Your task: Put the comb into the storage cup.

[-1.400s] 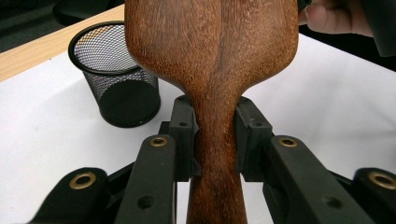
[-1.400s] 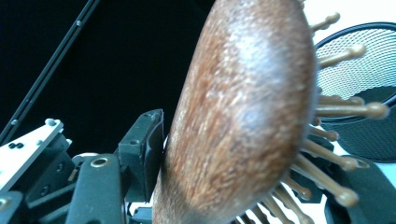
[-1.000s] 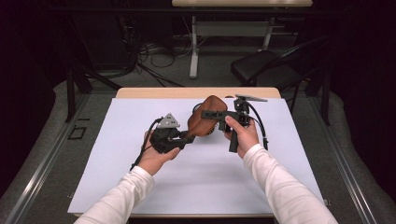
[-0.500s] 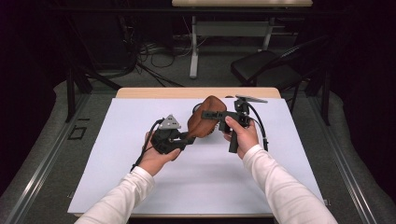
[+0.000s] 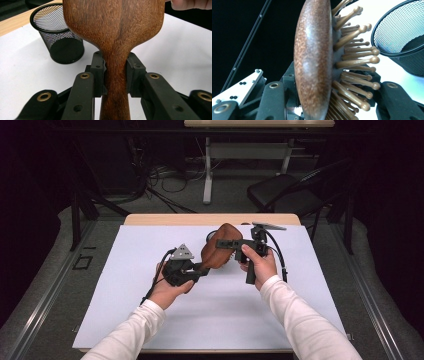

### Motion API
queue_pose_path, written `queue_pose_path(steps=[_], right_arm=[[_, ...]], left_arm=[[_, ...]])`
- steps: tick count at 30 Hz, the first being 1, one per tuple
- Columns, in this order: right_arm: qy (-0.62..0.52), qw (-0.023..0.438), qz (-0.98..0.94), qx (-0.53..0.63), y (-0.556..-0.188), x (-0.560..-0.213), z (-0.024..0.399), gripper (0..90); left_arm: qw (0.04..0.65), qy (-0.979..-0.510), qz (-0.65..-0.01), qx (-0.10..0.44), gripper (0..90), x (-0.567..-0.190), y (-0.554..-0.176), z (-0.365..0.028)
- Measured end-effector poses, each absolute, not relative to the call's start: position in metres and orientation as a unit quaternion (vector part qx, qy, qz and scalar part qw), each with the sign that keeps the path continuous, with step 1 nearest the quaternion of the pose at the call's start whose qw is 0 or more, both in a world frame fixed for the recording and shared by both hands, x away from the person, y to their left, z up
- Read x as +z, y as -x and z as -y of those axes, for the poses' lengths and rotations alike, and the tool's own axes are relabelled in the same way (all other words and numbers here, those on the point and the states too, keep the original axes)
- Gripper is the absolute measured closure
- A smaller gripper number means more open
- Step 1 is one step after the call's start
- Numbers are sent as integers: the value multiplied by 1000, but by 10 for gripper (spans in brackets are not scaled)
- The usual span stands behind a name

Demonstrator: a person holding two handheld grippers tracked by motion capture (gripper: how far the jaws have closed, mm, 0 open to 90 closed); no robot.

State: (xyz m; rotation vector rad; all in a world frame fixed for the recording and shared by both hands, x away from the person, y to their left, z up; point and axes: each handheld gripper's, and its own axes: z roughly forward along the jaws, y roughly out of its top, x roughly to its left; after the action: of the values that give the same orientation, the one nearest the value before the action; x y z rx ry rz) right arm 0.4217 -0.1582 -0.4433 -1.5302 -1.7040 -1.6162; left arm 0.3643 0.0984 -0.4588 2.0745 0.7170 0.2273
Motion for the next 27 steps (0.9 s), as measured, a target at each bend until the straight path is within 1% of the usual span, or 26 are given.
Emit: queue_pose_path(steps=[16, 27], right_arm=[[550, 185, 590, -561, -423, -443, 159, 471], [550, 185, 590, -562, -422, -443, 159, 472]], left_arm=[[457, -836, -292, 88, 713, -458, -364, -99], [460, -834, -293, 86, 688, -458, -363, -99]])
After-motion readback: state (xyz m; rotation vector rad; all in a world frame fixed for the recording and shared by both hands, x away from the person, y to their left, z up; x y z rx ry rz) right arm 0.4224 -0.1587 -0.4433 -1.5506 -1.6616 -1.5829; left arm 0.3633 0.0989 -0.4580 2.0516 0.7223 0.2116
